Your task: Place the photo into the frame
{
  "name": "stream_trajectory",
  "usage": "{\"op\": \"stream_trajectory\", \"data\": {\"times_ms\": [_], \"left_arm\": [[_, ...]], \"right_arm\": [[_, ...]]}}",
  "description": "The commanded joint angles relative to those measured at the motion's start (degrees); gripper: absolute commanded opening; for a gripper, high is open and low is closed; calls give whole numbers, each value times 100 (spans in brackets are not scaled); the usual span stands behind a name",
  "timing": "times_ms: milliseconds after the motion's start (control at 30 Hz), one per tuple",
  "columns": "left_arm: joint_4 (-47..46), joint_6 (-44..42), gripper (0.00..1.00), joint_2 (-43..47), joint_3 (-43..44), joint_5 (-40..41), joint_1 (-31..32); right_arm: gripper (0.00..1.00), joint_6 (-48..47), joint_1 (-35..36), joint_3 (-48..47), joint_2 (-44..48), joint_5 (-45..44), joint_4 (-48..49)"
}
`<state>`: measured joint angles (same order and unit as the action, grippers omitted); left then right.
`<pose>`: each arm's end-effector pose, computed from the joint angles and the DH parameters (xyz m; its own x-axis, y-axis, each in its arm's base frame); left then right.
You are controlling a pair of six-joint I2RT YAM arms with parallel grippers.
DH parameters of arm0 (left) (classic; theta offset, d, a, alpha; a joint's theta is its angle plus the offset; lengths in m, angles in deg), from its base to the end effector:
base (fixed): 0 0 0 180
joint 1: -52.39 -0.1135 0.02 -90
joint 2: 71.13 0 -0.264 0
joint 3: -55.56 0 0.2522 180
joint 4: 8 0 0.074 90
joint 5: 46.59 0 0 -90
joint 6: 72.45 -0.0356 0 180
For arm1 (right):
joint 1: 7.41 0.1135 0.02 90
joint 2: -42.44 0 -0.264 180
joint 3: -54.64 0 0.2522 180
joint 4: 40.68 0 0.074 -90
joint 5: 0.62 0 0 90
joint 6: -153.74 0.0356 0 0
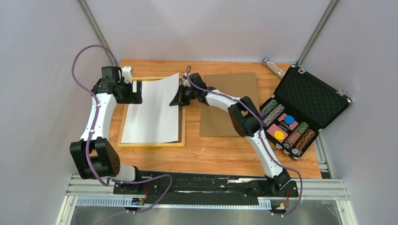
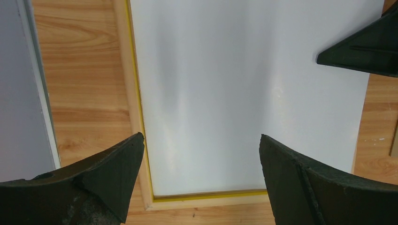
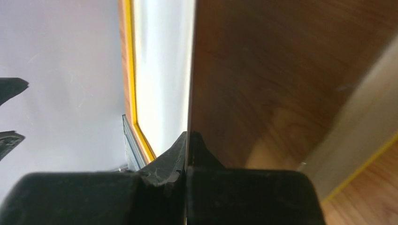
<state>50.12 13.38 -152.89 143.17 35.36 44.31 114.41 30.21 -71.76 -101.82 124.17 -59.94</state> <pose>0.2976 0.0372 0.3141 -0.7849 -0.0387 -0.6184 0.0028 0.9978 -0.0660 0.4285 0.3559 0.1281 -0.9695 0.0549 -0.2390 -0.1764 0.5212 0.8350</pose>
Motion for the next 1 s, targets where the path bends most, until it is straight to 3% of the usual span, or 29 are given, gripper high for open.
{"op": "stream_trajectory", "data": {"times_ms": [0, 433, 967], "left_arm": [[-92, -164, 100, 140, 7, -21, -46], [-128, -126, 100, 83, -14, -75, -52], [-79, -138, 100, 198, 15, -47, -50]], "right_arm": [[0, -88, 91, -476, -16, 15, 78], [0, -219, 96, -443, -11, -79, -17], [41, -420, 100, -399, 163, -432, -319]]}}
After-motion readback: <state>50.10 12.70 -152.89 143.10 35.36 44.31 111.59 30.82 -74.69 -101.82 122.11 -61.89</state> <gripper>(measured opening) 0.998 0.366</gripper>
